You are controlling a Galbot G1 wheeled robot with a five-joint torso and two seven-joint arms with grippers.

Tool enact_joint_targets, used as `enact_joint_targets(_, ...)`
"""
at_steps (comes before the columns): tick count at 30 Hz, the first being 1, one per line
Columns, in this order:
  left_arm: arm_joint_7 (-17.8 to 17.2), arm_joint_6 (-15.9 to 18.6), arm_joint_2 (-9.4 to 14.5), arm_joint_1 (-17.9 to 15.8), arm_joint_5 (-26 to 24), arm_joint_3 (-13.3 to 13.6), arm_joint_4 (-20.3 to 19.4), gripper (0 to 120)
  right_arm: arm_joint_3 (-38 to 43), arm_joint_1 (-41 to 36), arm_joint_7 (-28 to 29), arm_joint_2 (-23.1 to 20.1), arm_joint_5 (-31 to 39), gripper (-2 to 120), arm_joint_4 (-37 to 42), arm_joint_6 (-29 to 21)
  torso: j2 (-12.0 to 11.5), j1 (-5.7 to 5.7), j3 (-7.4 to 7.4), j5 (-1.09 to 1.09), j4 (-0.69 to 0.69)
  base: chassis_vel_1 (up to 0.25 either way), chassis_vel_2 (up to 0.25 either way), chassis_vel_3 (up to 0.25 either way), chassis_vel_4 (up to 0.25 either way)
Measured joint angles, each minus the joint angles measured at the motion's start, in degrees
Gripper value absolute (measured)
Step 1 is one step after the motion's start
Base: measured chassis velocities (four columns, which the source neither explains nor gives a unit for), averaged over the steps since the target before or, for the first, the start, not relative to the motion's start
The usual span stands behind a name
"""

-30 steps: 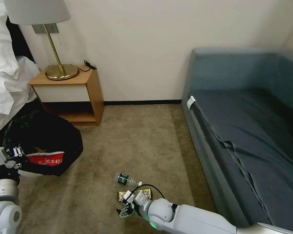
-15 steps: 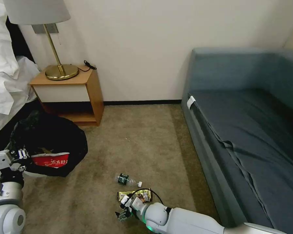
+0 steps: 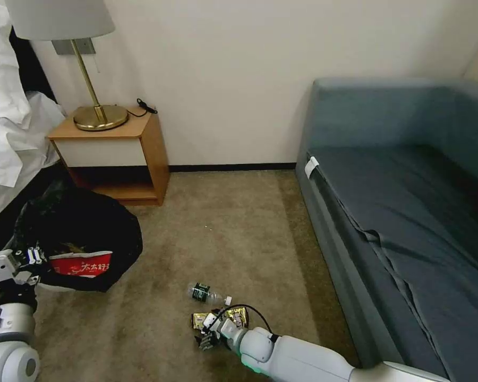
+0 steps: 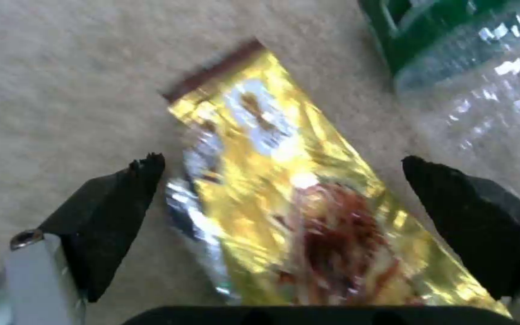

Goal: Pick up the trash bin, then pick up the garbage on the floor and place it into the trash bin.

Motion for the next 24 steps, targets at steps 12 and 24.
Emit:
enact_joint_targets(12,-0.03,-0.93,0.38,0.66,-0.48,-0.37,0.27,5,2.31,-0.42,-2.96,0.98,-1.22,96,-4.29,2.87,0.00,0.00,0.00,0.01,0.00,0.000,0.000,0.000,0.000)
enact_joint_targets(24,0.04,-0.90,0.84,0.61,-0.68,-0.39,0.43,5,2.96,-0.50,-4.37,1.13,-0.25,66,-4.51,3.59,0.00,0.00,0.00,0.01,0.01,0.000,0.000,0.000,0.000)
